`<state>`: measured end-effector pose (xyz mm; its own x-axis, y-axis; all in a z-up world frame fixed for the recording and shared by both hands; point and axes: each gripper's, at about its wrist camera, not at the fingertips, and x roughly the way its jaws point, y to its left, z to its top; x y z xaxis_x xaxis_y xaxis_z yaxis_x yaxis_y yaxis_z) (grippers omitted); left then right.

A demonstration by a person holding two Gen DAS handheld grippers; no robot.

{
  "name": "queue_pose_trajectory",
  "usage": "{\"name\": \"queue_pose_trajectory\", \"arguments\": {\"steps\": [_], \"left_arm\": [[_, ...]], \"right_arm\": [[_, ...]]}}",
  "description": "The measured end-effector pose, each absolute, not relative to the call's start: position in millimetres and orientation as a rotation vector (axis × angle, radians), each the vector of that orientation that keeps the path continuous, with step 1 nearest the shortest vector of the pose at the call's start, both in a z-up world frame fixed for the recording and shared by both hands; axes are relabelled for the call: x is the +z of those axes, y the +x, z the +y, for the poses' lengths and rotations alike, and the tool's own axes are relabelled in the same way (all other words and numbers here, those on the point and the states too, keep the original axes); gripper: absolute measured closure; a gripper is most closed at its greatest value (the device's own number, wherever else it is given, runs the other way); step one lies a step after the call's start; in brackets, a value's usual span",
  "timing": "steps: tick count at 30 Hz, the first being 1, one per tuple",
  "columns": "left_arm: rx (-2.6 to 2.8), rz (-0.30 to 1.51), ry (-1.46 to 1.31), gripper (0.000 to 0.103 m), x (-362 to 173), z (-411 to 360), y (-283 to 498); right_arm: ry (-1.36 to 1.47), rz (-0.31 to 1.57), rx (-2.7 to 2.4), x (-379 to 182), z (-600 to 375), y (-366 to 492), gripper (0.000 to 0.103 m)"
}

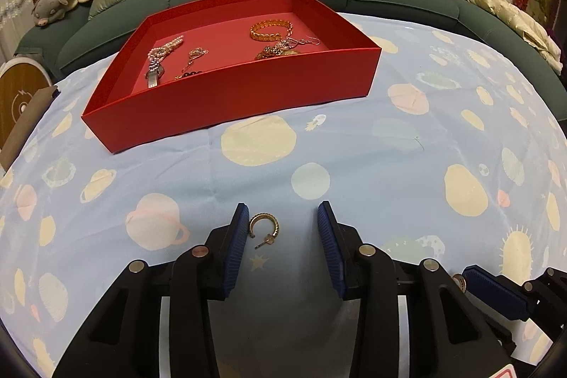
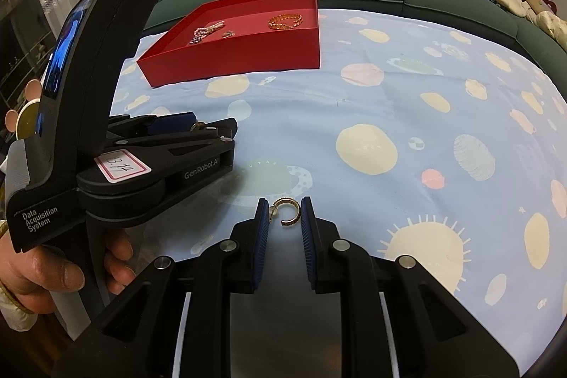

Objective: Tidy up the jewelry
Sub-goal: 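Grasp the other gold hoop with the left tool while the right tool holds its hoop, then carry both gold hoops into the red tray and open both tools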

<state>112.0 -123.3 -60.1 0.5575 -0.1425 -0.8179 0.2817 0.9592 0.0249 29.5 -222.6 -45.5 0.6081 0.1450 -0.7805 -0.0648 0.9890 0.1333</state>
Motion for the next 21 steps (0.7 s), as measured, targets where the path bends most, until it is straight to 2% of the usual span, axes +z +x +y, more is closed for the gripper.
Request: {"name": "queue_pose_trajectory", "arguments": {"steps": [4, 21], "left_arm": [[-0.260, 0.943, 0.177, 0.088, -59.4, -123.6, 108.9], [-0.288, 0.972, 0.080, 0.088, -36.5, -76.0, 83.6]], "right_arm": [[0.096, 0.908, 0.120, -45.5, -223.3, 29.2, 0.085], [0.077, 0.880, 0.144, -35.2, -206.6, 31.0, 0.085]]}}
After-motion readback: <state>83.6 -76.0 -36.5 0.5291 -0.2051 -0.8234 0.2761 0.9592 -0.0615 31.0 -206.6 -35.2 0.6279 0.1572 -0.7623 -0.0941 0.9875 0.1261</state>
